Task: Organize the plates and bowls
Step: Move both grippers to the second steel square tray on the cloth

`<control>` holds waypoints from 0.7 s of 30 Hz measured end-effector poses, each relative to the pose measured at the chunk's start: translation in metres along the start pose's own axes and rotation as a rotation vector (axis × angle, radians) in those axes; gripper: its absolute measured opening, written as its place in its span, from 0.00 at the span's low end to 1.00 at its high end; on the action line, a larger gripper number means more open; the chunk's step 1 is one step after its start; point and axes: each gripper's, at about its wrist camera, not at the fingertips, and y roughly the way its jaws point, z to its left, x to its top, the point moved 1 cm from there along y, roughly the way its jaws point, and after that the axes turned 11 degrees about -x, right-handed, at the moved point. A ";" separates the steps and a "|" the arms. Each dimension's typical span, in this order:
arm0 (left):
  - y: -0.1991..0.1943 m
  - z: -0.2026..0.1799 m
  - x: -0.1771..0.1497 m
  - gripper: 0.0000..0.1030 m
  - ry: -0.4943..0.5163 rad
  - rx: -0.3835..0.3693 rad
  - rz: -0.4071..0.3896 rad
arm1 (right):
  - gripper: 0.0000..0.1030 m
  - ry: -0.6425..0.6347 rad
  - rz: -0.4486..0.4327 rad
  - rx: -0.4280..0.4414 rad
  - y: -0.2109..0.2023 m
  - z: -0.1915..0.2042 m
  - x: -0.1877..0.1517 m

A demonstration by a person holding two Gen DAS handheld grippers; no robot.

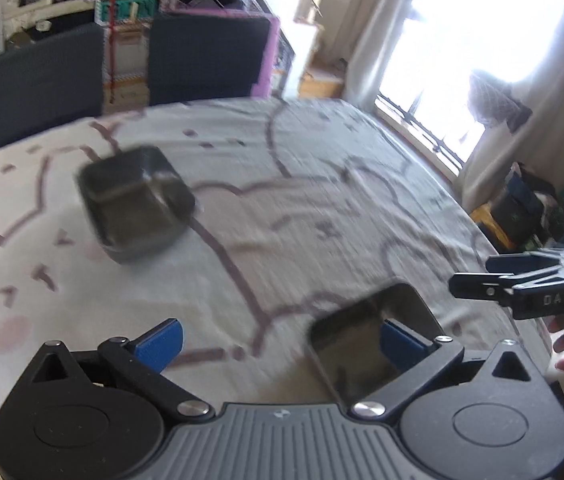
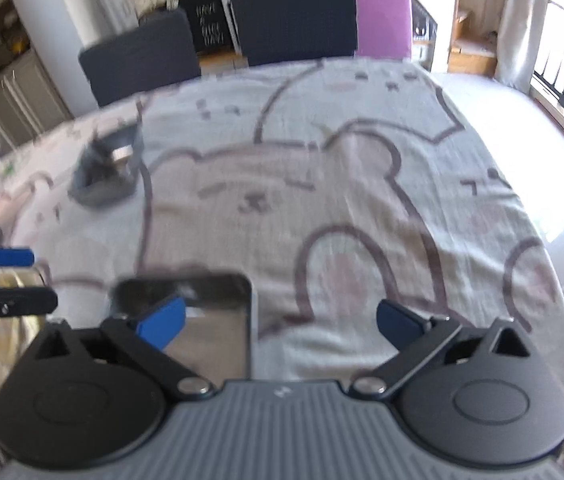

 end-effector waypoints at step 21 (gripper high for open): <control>-0.007 0.162 0.075 1.00 -0.249 0.215 -0.188 | 1.00 0.196 -0.034 0.170 0.065 0.168 0.077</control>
